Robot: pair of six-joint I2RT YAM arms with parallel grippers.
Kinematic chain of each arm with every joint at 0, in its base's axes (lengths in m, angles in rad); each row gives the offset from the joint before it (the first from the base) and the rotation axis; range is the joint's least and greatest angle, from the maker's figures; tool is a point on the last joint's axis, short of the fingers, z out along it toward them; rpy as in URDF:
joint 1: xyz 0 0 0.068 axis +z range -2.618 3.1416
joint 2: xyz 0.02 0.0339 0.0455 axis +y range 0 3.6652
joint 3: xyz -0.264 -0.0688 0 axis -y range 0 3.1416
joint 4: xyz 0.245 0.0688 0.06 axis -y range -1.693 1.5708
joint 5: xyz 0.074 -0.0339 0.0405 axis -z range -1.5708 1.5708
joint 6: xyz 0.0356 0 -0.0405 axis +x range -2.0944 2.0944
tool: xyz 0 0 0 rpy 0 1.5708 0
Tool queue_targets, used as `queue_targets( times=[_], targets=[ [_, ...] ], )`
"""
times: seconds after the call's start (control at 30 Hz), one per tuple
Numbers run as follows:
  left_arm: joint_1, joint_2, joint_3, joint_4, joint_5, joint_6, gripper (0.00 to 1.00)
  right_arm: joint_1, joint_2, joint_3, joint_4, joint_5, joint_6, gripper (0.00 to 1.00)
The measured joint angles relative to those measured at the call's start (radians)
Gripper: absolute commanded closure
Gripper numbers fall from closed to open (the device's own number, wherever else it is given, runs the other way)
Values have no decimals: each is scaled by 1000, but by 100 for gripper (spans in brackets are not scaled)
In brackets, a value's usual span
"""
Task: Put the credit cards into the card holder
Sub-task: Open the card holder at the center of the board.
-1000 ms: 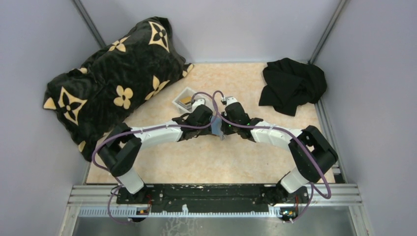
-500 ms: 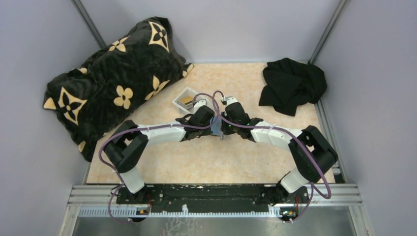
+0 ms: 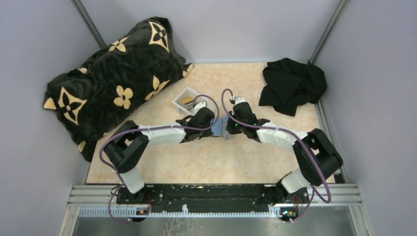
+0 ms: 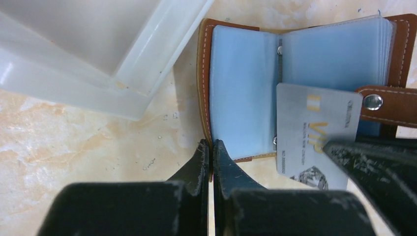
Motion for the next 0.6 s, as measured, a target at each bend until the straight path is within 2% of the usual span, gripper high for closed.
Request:
queue_targets(
  times=[0.2, 0.6],
  targets=[
    [-22, 1, 0, 3, 0, -12, 100, -93, -10, -23, 29, -58, 27, 100],
    [-47, 7, -2, 2, 0, -24, 100, -185, 24, -76, 160, -200, 106, 100]
  ],
)
